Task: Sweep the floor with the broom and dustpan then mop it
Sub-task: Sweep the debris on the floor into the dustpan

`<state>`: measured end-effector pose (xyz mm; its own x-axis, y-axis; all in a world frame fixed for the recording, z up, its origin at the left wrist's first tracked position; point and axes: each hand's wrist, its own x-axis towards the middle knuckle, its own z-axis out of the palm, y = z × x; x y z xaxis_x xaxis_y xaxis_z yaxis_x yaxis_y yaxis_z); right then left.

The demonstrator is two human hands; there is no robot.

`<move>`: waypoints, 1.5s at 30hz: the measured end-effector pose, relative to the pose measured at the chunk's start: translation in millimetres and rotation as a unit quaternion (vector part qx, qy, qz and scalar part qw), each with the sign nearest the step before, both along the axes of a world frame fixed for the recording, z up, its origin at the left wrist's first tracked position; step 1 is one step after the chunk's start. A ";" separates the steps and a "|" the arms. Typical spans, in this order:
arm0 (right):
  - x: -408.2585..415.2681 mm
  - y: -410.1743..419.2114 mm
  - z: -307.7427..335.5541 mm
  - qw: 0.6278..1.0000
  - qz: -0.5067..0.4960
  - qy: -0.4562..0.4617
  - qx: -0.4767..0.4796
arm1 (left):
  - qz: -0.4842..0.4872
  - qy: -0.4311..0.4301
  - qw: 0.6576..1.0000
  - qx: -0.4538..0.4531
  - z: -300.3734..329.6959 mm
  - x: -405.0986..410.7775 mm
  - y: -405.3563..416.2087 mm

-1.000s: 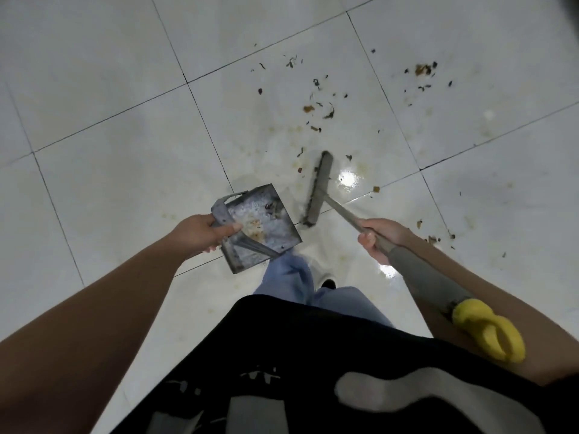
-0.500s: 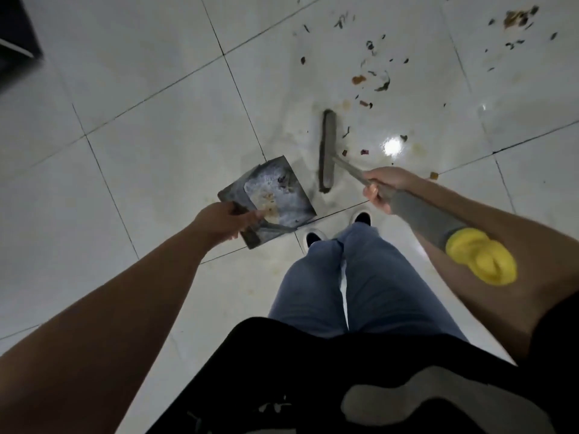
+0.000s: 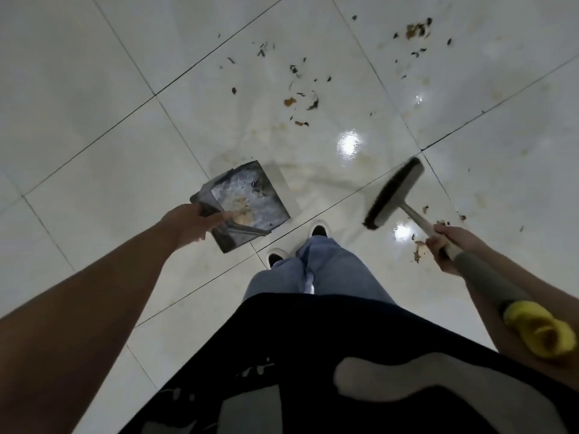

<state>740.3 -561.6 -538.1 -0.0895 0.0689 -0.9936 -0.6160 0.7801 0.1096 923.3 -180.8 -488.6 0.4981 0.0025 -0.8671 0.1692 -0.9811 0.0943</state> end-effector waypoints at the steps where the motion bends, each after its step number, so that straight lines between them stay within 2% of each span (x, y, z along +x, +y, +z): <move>1: -9.6 -6.2 1.1 1.000 -0.014 0.011 0.001 | 0.000 -0.003 1.000 -0.006 -1.5 3.1 -6.1; 5: -31.1 -20.9 7.4 0.998 -0.044 0.037 -0.001 | 0.007 -0.007 0.999 -0.043 -6.0 18.1 -28.5; 10: -28.2 0.0 15.3 0.999 -0.053 0.011 0.004 | -0.027 -0.021 0.997 -0.073 -6.7 33.1 -40.2; 18: 74.0 105.9 21.6 0.995 0.067 -0.070 0.030 | 0.011 -0.043 0.997 -0.062 -3.9 50.3 19.1; 23: 155.9 198.6 23.4 0.977 0.168 -0.119 0.047 | 0.118 -0.035 0.988 -0.096 2.9 65.9 87.4; 29: 231.7 313.0 8.2 0.958 0.233 -0.135 0.102 | 0.188 -0.052 0.976 -0.093 12.4 98.2 178.4; 33: 260.2 366.2 -6.8 0.929 0.335 -0.149 0.054 | 0.245 -0.030 0.965 -0.092 5.8 113.0 218.9; 36: 274.0 367.4 -6.5 0.910 0.384 -0.151 0.042 | 0.255 -0.023 0.962 -0.095 -1.7 119.9 239.7; 39: 274.5 333.3 -2.5 0.942 0.311 -0.113 0.061 | 0.254 -0.017 0.962 -0.102 -7.6 126.7 253.7; 45: 264.7 291.5 0.3 0.954 0.289 -0.041 -0.071 | 0.224 0.022 0.968 -0.115 -6.9 150.3 254.4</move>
<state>1005.0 -270.1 -537.8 0.0075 -0.1040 -0.9945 -0.9499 0.3100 -0.0396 1073.6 73.5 -495.5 0.4542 0.0143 -0.8908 0.5815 -0.7622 0.2843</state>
